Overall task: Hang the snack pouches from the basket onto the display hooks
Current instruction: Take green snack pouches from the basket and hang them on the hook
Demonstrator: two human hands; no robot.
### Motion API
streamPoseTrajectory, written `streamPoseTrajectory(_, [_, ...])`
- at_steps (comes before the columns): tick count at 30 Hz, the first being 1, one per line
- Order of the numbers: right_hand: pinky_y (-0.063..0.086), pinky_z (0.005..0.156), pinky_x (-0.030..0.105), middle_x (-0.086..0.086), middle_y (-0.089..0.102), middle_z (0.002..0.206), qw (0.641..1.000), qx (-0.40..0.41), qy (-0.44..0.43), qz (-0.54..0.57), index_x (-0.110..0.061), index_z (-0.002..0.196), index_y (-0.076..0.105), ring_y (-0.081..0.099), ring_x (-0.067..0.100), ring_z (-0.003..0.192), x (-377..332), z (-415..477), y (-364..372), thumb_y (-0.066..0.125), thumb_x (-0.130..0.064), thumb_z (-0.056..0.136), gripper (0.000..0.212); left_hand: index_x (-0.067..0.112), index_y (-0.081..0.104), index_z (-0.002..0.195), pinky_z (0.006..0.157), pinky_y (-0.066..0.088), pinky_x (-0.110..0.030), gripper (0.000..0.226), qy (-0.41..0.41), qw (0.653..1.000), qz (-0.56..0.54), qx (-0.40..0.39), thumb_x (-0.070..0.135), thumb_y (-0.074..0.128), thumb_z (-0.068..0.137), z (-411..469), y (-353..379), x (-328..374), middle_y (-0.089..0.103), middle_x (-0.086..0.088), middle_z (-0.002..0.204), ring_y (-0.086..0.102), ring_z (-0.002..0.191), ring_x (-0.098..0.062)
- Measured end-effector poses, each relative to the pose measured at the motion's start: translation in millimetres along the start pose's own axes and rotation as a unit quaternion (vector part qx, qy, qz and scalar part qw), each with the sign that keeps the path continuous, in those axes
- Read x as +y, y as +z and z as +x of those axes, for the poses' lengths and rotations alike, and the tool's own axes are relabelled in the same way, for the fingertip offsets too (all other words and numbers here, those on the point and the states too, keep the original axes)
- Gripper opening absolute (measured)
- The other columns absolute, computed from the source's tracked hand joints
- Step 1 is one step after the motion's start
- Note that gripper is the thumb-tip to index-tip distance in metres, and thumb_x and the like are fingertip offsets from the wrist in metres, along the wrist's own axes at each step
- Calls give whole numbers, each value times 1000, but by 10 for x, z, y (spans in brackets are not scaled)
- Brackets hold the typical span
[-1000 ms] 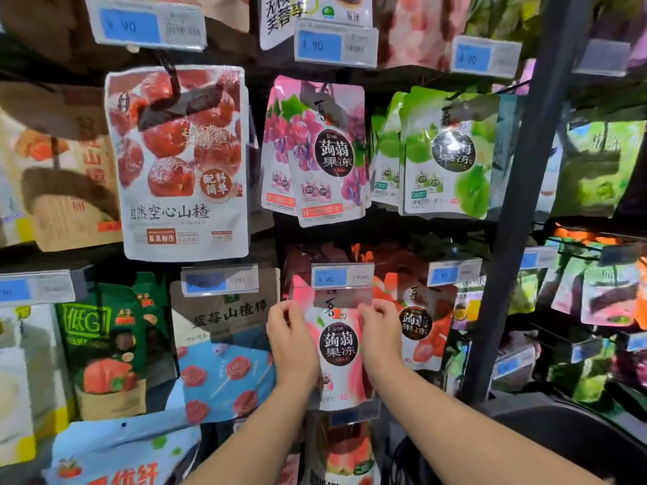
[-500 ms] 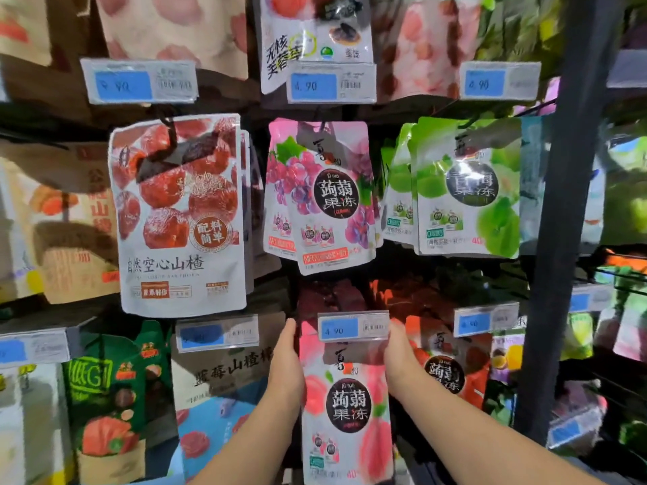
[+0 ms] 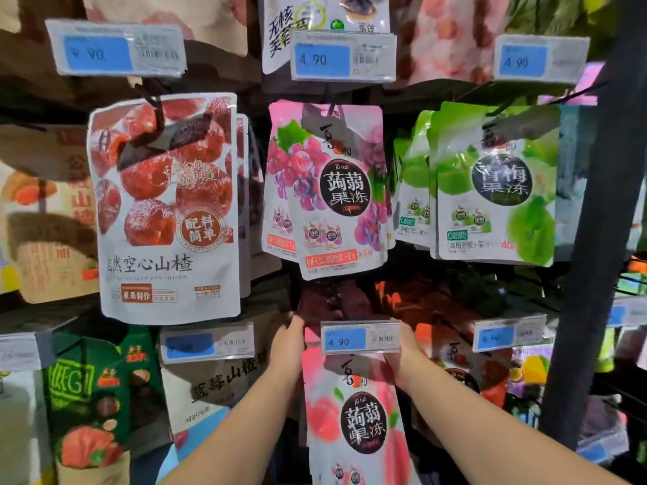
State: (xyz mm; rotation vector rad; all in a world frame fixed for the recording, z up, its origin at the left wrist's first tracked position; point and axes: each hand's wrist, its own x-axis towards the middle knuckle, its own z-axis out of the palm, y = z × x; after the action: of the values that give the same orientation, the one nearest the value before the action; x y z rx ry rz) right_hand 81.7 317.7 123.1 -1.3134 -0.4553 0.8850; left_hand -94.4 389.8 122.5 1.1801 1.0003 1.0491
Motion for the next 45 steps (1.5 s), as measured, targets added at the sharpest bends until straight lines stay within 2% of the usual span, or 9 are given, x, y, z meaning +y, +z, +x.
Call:
streamPoseTrajectory(6, [38, 91, 82, 39, 64, 115, 999, -31, 14, 11, 10, 97, 68, 63, 58, 107, 256, 472, -103, 60, -20, 59, 49, 18, 54, 68, 79, 45, -40, 21, 9, 999, -34, 3, 25, 59, 87, -366, 15, 174, 58, -8, 77, 54, 78, -19])
streamPoseTrajectory(12, [48, 98, 68, 42, 63, 115, 999, 47, -14, 20, 18, 101, 64, 58, 60, 113, -97, -221, 47, 55, -10, 71, 43, 12, 67, 80, 87, 50, -41, 25, 11, 999, -44, -8, 33, 59, 93, -461, 1, 218, 71, -6, 85, 63, 84, -20])
streamPoseTrajectory(17, [44, 64, 34, 20, 61, 88, 997, 77, -12, -21, 1, 91, 62, 60, 30, 74, -186, -426, 32, 43, 0, 99, 21, 9, 62, 102, 73, 46, -35, 14, 24, 993, -104, -48, 20, 55, 98, -534, -19, 176, 63, -17, 97, 59, 87, -27])
streamPoseTrajectory(24, [43, 67, 37, 19, 70, 90, 996, 45, -33, -63, -7, 86, 69, 59, 26, 78, -76, -435, -5, 55, -20, 85, 19, 12, 67, 82, 83, 46, -43, 25, 57, 997, -29, -43, 31, 57, 95, -504, -47, 85, 69, -26, 100, 63, 86, -28])
streamPoseTrajectory(28, [51, 69, 36, 13, 75, 94, 995, 22, -41, -87, -8, 94, 73, 71, 30, 82, -115, -541, -53, 61, -32, 80, 30, 4, 71, 107, 98, 51, -52, 37, -4, 993, -102, -52, 37, 58, 97, -576, -47, 107, 72, -24, 109, 70, 101, -39])
streamPoseTrajectory(31, [59, 77, 35, 10, 77, 96, 994, -1, -82, -70, -15, 90, 76, 75, 25, 85, -110, -702, -115, 63, -33, 88, 22, 14, 74, 93, 92, 56, -46, 33, -17, 988, -145, -57, 43, 59, 94, -731, -55, 148, 76, -17, 106, 73, 95, -35])
streamPoseTrajectory(35, [56, 97, 46, 4, 77, 103, 987, -31, -138, -78, -32, 90, 81, 73, 23, 100, -61, -984, -216, 57, -45, 84, 29, 43, 77, 97, 105, 49, -47, 31, 77, 995, -9, 57, 56, 54, 80, -951, -103, 95, 72, 6, 119, 66, 111, -22])
streamPoseTrajectory(39, [50, 103, 53, 7, 77, 102, 991, 3, -117, -65, -24, 98, 77, 70, 32, 104, -42, -1200, -389, 57, -62, 78, 48, 30, 74, 117, 100, 45, -29, 37, 190, 972, 83, 108, 28, 42, 99, -1206, -29, 100, 67, 0, 125, 60, 115, -18])
streamPoseTrajectory(45, [48, 61, 26, 13, 70, 85, 983, 103, -121, -90, -12, 85, 75, 65, 31, 78, -116, -1526, -829, 74, -40, 90, 29, 14, 70, 119, 86, 49, -27, 27, 207, 964, -35, 162, 10, 53, 99, -1624, 93, -24, 69, 0, 111, 64, 100, -16])
